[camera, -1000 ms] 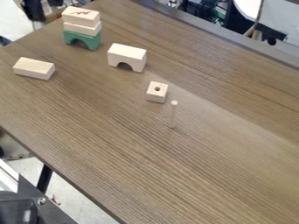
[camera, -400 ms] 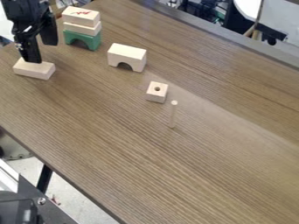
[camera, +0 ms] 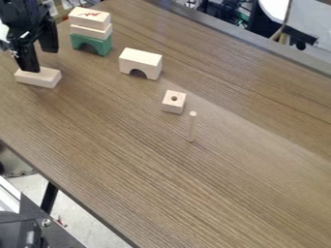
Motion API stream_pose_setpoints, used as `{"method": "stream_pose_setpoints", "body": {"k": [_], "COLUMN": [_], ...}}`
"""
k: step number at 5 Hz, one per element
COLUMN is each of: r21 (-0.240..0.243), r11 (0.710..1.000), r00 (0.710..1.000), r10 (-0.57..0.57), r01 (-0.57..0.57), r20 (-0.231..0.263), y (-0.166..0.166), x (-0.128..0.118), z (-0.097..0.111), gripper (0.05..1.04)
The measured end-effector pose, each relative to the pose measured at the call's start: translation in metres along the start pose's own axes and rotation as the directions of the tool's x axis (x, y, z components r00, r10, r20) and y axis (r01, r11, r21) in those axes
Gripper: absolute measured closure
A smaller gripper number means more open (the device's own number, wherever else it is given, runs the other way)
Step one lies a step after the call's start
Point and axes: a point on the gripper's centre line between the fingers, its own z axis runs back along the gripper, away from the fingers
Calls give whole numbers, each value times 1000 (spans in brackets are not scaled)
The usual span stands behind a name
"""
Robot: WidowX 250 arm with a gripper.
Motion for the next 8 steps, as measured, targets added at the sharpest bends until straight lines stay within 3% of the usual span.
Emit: {"method": "stream_pose_setpoints", "body": {"k": [3,5,6,7,8], "r21": [29,79,51,60,37], "r11": [1000,997,996,993,996], "r00": [1000,1000,996,993,982], "r10": [10,14,76,102,86], "r01": [-11,-14,-74,-98,-81], "r20": [28,-5,-42,-64,-166], "y": [10,18,19,20,0], "x": [6,9,15,15,0], "z": [-6,-26,-28,-25,10], "gripper": [84,119,394,528,528]}}
